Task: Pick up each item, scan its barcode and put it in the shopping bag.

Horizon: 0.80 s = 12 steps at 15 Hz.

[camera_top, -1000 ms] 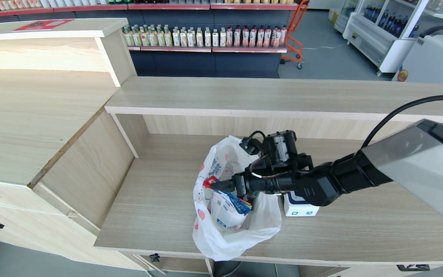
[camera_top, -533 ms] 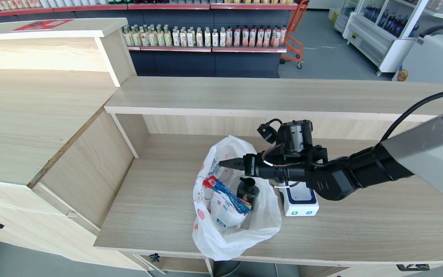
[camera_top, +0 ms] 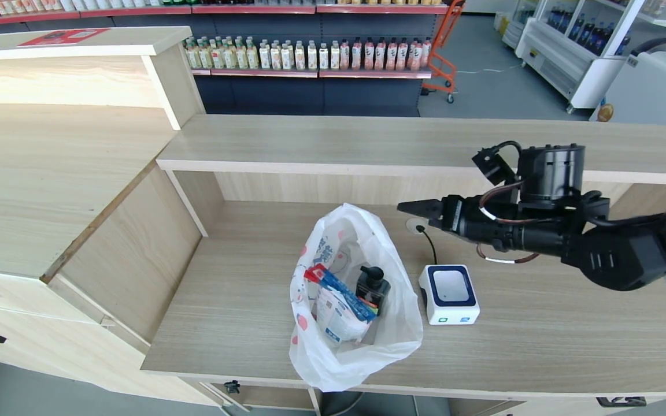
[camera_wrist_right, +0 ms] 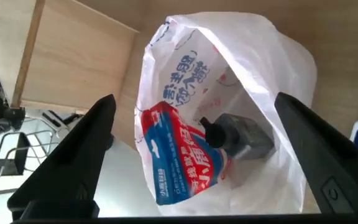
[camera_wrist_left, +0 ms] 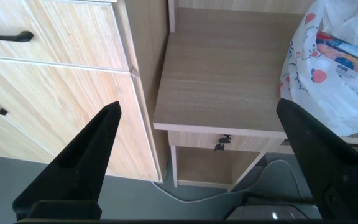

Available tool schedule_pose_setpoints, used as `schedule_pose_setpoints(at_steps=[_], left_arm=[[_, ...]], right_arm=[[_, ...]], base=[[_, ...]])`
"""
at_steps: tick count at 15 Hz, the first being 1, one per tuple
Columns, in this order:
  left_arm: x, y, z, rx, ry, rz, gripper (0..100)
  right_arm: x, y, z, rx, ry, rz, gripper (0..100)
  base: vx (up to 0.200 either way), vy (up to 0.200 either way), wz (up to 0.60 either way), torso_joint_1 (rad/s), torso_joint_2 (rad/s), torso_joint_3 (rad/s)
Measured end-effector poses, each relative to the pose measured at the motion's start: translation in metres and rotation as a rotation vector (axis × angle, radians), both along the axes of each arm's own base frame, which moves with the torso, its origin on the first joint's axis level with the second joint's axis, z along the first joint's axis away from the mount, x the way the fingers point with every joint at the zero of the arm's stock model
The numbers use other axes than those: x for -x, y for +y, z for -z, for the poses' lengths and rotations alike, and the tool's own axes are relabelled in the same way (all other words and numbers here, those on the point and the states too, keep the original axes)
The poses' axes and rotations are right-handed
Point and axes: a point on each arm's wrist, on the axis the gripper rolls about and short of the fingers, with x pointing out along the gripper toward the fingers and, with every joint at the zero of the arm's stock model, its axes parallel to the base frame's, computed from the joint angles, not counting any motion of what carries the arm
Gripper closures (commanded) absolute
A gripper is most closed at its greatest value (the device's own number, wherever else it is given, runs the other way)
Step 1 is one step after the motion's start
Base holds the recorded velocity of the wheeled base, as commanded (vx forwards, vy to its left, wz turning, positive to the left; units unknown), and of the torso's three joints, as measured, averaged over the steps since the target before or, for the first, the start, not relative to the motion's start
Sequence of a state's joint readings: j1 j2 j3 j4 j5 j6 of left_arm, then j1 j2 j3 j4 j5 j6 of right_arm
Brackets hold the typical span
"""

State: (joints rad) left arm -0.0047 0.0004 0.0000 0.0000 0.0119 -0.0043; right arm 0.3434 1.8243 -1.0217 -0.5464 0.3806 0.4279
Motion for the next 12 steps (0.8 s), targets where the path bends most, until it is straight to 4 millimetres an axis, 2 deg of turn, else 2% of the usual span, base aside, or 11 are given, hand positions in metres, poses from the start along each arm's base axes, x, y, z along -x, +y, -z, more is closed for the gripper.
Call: schedule_pose_setpoints(at_steps=[1,3,5,8,9,11,12], left_arm=[[0.000,0.000,0.000,0.000,0.000,0.000,0],[0.000,0.000,0.000,0.000,0.000,0.000,0],[0.000,0.000,0.000,0.000,0.000,0.000,0],[0.000,0.000,0.000,0.000,0.000,0.000,0],[0.000,0.000,0.000,0.000,0.000,0.000,0],[0.000,0.000,0.000,0.000,0.000,0.000,0],[0.000,0.000,0.000,0.000,0.000,0.000,0]], right_arm=[[0.017,-0.020,-0.008,0.038,-0.024,0.050,0],[0.065,-0.059,-0.020,0.131,-0.056,0.191,0],[0.129,-0.090,-0.016,0.211,-0.058,0.342,0],[0.226,-0.114,0.022,0.307,-0.086,0.498,0],[0.252,-0.119,0.036,0.337,-0.106,0.540,0],[0.296,-0.124,0.064,0.388,-0.159,0.614,0],[0.311,-0.126,0.075,0.396,-0.201,0.648,0]], base=[[0.000,0.000,0.00,0.000,0.00,0.000],[0.000,0.000,0.00,0.000,0.00,0.000],[0.000,0.000,0.00,0.000,0.00,0.000],[0.000,0.000,0.00,0.000,0.00,0.000],[0.000,0.000,0.00,0.000,0.00,0.000],[0.000,0.000,0.00,0.000,0.00,0.000],[0.000,0.000,0.00,0.000,0.00,0.000]])
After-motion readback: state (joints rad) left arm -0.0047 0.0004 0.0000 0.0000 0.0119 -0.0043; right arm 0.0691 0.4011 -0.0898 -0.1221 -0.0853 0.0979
